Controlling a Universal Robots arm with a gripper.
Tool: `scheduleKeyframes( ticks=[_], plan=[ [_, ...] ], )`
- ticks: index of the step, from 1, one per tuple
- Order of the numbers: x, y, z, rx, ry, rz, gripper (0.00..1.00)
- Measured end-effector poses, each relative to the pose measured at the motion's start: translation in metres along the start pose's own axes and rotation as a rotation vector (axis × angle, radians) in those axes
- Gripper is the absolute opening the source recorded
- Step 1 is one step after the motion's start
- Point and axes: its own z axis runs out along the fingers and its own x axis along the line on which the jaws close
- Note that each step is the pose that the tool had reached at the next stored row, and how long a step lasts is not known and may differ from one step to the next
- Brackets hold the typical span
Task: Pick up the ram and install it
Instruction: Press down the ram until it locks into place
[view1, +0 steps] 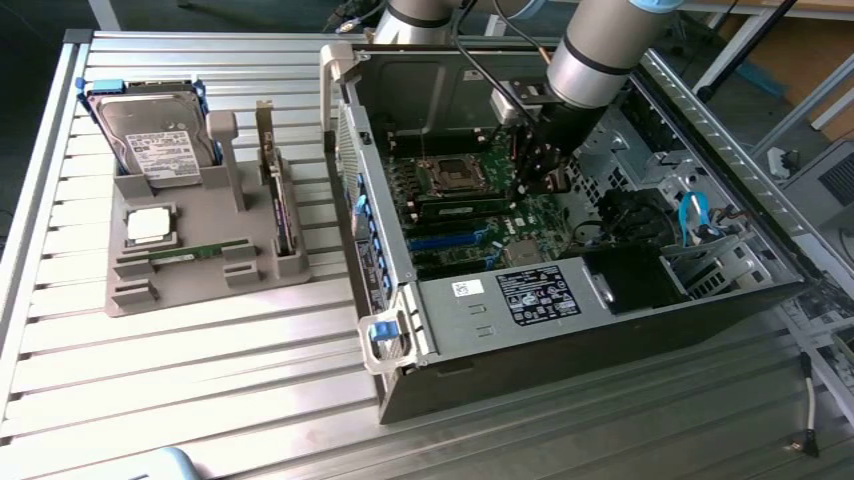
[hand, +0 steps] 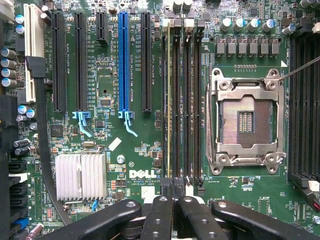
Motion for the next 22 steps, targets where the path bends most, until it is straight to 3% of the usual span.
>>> scheduleKeyframes(
  ticks=[22],
  plan=[
    [0.000,0.0002,-0.0202,-0.0129,0.0004,0.000,0.10]
  ],
)
